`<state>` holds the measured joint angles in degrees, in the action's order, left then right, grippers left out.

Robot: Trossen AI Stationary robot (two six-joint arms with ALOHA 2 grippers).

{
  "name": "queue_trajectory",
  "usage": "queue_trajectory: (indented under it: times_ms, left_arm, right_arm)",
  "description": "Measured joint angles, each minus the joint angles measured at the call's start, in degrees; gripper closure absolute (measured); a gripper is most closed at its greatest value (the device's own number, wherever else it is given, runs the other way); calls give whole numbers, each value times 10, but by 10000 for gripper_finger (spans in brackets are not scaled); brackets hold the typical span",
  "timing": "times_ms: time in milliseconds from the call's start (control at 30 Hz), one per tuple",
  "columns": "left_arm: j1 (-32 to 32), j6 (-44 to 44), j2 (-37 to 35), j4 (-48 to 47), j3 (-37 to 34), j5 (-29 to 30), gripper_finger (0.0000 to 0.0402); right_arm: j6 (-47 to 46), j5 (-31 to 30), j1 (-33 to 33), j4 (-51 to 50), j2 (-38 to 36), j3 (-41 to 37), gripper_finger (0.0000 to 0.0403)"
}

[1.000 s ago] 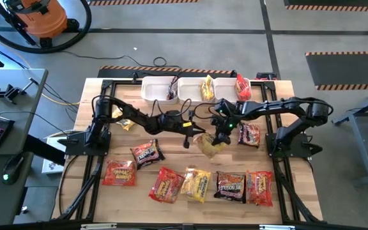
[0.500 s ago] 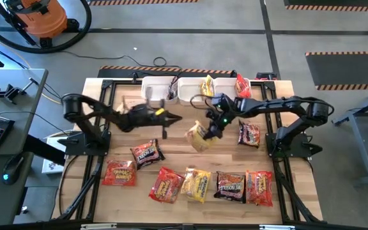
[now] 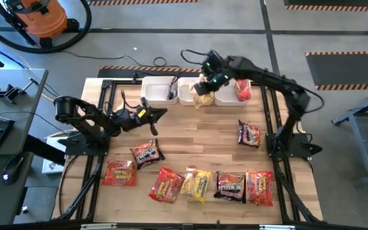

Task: Sort Maruchan noodles
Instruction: Put the yellow noodle into the center white bin

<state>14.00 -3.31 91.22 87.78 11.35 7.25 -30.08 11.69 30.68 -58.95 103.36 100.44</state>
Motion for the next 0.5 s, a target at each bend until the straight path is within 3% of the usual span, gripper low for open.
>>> queue_trajectory:
  times_ms: [167, 400, 500]
  left_arm:
    - [-2, 5, 0, -1, 2, -1, 387]
    - [-2, 13, 0, 0, 2, -1, 387]
    - [-2, 13, 0, 0, 2, -1, 387]
  right_arm:
    - [-20, -22, 28, -133, 126, 157, 326]
    - [-47, -56, 51, -224, 258, 345, 326]
    - [-65, -44, 58, -205, 264, 318, 326]
